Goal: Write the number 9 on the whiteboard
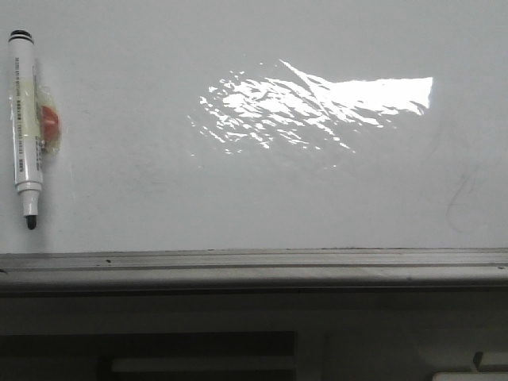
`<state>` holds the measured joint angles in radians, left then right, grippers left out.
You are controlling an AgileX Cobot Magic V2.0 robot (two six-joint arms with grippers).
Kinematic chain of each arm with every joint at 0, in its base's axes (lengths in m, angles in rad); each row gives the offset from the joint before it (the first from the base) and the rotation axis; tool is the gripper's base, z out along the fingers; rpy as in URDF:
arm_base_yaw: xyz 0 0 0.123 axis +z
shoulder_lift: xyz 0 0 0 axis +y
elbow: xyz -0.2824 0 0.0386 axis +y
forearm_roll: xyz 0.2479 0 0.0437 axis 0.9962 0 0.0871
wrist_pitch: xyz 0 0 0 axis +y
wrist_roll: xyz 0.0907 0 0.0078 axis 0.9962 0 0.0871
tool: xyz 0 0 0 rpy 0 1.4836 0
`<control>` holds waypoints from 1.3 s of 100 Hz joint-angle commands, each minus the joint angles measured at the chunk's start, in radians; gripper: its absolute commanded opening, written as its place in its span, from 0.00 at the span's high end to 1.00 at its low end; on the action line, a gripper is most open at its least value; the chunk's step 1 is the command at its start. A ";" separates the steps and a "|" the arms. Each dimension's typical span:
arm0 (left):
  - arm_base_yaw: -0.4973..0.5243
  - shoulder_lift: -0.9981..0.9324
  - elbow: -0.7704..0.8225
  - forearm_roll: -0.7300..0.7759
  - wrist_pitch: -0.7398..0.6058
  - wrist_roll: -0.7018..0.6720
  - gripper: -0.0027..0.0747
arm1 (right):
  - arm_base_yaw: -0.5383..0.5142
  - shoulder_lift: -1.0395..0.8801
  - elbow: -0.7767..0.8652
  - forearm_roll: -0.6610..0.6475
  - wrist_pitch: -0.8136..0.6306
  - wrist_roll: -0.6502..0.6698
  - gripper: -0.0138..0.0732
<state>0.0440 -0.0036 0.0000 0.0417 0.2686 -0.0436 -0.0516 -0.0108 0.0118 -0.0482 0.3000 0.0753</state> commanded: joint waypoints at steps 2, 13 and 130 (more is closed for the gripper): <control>-0.005 -0.028 0.019 -0.008 -0.081 -0.003 0.99 | -0.004 -0.015 0.028 -0.006 -0.081 -0.003 0.92; -0.005 -0.028 0.019 -0.073 -0.148 -0.003 0.99 | -0.004 -0.015 0.028 0.055 -0.169 -0.003 0.92; -0.005 0.163 -0.242 -0.097 0.018 -0.016 0.99 | 0.000 0.306 -0.209 0.135 -0.052 -0.007 0.91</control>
<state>0.0440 0.0963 -0.1720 -0.0774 0.3372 -0.0590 -0.0516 0.2329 -0.1409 0.0845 0.2883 0.0771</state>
